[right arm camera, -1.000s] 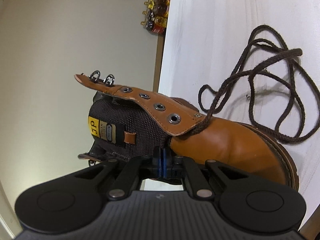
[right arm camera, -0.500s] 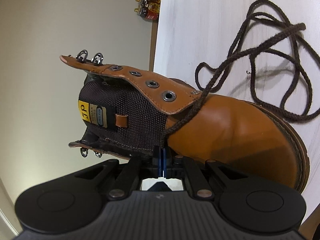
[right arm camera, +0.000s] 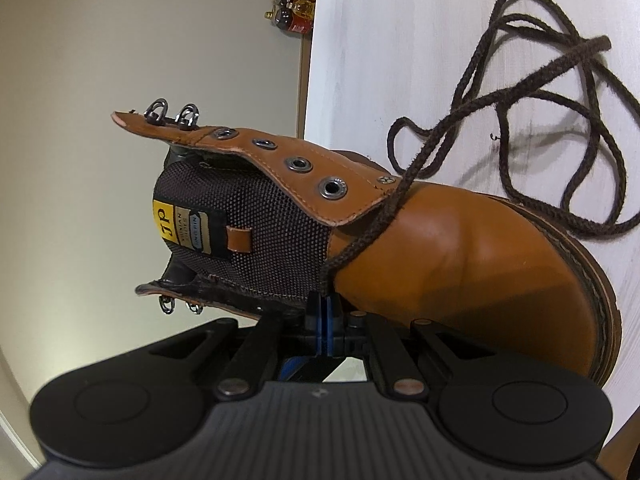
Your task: Lace up shoes with both hands
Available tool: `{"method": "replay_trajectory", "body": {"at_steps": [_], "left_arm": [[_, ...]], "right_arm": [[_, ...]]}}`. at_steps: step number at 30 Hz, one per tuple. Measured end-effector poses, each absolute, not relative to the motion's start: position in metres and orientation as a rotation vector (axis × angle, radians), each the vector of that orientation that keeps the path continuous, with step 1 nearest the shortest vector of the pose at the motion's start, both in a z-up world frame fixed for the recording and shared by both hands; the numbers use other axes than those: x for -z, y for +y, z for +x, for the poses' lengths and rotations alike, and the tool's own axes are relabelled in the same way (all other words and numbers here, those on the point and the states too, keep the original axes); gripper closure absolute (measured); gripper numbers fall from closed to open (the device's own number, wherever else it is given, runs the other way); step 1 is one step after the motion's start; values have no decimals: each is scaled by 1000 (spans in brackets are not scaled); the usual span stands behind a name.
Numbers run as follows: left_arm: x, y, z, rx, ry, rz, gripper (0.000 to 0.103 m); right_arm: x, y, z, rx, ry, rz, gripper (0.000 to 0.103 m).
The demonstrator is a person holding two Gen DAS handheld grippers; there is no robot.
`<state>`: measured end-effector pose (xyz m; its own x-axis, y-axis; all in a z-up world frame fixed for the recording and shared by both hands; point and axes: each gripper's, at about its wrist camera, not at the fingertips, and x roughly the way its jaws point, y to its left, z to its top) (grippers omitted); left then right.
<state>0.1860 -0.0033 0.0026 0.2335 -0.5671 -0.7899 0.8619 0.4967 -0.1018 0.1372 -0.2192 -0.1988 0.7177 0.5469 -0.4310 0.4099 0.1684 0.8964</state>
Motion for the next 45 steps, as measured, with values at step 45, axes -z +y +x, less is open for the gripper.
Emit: {"method": "replay_trajectory", "body": {"at_steps": [45], "left_arm": [[4,75,129,651,1337,662,87]], "right_arm": [[192,-270,189,-24,968,87,86]]}}
